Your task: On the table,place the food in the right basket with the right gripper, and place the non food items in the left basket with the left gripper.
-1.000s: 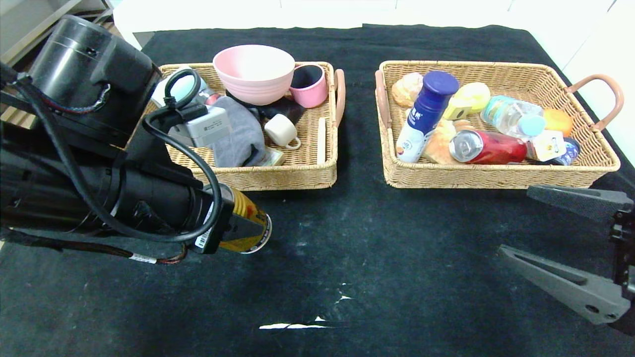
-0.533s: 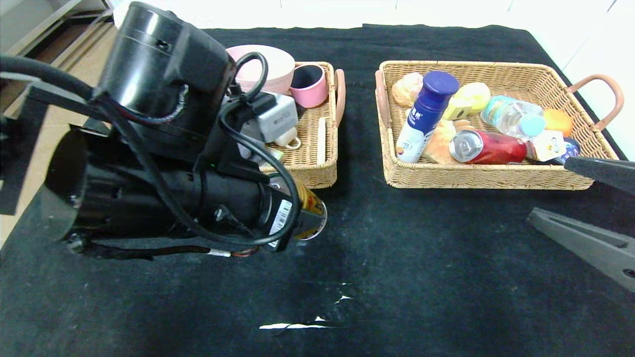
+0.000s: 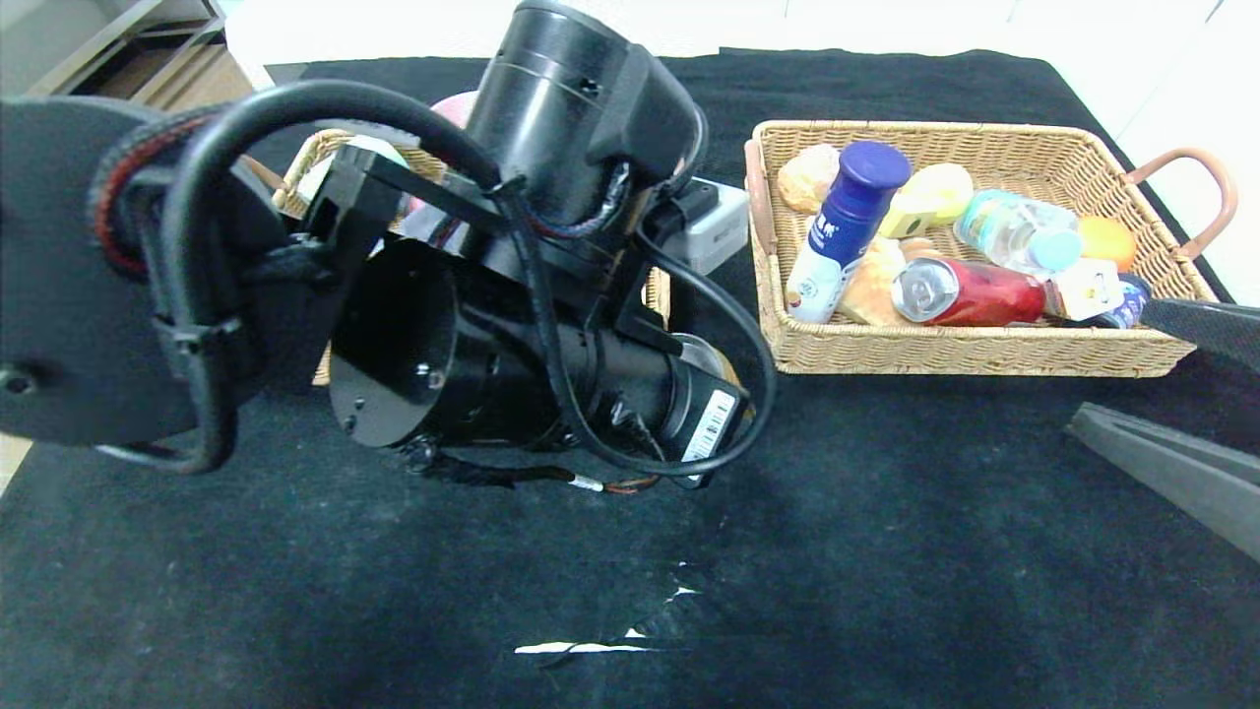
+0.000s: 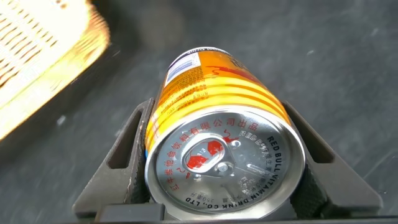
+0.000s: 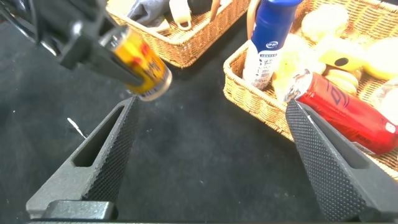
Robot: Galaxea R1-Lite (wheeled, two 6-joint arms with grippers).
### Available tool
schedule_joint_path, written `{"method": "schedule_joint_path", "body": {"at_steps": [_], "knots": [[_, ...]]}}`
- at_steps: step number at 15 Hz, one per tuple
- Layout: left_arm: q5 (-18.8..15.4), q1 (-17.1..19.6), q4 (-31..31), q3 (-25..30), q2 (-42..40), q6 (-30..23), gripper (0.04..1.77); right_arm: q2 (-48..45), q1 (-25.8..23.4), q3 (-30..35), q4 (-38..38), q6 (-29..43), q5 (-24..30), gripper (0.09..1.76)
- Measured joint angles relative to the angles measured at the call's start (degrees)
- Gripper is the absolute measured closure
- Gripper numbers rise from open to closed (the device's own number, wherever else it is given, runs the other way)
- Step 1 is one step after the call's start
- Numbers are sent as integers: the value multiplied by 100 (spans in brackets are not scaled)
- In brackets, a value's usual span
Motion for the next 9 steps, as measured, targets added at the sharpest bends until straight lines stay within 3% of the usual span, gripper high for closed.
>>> {"method": "schedule_joint_path", "body": {"at_steps": [3,9], "knots": [[0,-101,286,-512,425,49,63,-44,-35,-41,0,11,-11,14],[7,-156,603,-986,1073,112,63,-137,11,13,10,-17,-4,14]]}}
